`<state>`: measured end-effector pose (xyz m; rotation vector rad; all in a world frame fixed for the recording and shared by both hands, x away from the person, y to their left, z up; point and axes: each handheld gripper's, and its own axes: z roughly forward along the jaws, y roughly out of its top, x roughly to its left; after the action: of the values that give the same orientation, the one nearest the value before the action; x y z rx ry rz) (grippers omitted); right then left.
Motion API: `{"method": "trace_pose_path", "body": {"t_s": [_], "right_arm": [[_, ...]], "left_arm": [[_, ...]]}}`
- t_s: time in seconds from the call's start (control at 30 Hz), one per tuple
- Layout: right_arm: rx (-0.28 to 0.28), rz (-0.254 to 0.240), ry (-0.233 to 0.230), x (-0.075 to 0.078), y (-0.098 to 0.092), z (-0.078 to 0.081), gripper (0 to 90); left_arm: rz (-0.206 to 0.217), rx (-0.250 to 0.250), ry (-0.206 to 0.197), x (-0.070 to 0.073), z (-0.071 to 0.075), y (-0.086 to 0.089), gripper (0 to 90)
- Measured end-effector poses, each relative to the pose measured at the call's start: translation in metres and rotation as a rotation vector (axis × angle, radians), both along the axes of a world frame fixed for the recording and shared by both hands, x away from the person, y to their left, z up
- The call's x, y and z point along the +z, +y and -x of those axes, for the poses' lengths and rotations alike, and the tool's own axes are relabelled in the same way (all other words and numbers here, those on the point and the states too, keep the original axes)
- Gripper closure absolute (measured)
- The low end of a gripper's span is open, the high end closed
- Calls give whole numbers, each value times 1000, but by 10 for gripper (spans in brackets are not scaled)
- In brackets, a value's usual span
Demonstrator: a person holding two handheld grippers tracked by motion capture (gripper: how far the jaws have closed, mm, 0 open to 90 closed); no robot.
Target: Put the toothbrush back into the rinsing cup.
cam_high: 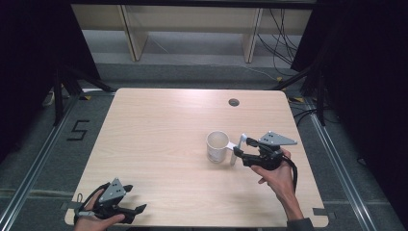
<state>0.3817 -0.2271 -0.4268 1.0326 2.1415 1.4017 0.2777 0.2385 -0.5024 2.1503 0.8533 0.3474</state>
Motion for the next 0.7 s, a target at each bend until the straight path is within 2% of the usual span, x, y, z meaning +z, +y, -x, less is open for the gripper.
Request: {"method": "trace_pose_path", "body": {"t_s": [0.03,0.07,0.13,0.2,0.27,0.43,0.47,0.5,0.53,0.57,0.63,0.67,0.7], "right_arm": [[-10,3,22,1,-1,3,353],[-10,10,13,1,-2,3,347],[-25,-14,33,0,-2,7,346],[-27,9,19,-1,-6,9,336],[-40,4,50,-1,-7,14,309],[-41,17,40,-4,-10,16,290],[-50,1,74,-7,-9,19,275],[-46,10,52,-8,-10,18,272],[-46,10,52,-8,-10,18,272],[-46,15,77,-9,-11,21,272],[-45,9,70,-11,-11,21,260],[-43,7,82,-11,-11,22,256],[-53,-3,94,-12,-10,24,255]], "left_arm": [[1,1,0,0,0,0,161],[2,1,-1,0,0,0,161],[2,0,-2,0,0,0,161],[2,1,1,0,-1,0,160],[4,5,1,0,-1,0,161],[4,4,3,1,-1,0,161],[4,6,4,0,-1,0,161],[0,6,4,0,-1,0,161],[0,6,4,0,-1,0,160],[1,3,0,1,-1,0,160],[6,-3,-2,1,-1,0,161],[10,3,-6,0,-1,-2,161],[3,-10,-3,1,-1,-1,161]]}}
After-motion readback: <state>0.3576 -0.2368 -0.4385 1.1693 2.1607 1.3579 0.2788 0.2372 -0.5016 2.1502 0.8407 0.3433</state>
